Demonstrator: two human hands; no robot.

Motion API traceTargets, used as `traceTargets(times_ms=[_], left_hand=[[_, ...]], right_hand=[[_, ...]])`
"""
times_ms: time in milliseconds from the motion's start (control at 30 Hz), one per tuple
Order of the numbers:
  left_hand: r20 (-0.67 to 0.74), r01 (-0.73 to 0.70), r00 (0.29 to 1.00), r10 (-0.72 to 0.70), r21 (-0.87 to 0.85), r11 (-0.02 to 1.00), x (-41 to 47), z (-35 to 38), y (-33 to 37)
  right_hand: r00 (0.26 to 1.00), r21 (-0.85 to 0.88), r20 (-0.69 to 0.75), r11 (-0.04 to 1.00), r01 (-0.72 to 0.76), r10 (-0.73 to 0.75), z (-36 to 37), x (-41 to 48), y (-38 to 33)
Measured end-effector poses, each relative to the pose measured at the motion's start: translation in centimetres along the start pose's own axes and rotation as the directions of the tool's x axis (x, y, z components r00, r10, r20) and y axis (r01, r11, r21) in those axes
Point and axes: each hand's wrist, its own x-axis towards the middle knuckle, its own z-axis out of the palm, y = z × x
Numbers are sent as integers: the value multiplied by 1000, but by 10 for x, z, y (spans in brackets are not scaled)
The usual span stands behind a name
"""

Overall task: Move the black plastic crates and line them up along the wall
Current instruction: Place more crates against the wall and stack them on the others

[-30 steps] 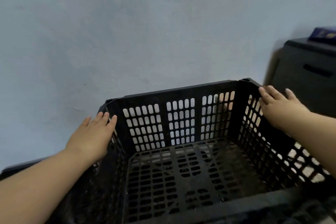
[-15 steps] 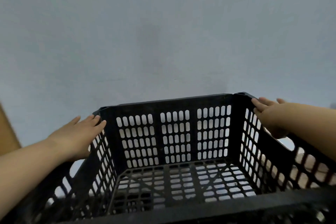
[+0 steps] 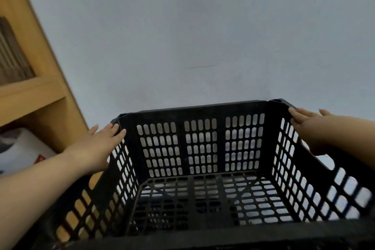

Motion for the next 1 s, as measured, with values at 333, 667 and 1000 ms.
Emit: traceTargets(times_ms=[333,667,1000], left_hand=[[14,-134,991,135,-83,988,64,115,-47],[55,-132,988,144,-182,974,93,181,-50],[74,-121,987,144,-256,959,92,233,-53]], right_hand=[[1000,117,-1,993,15,-15,25,12,-114],[999,177,-17,983,46,-44,37,28,-172],[993,271,-97,959,89,-65,59,33,-216]])
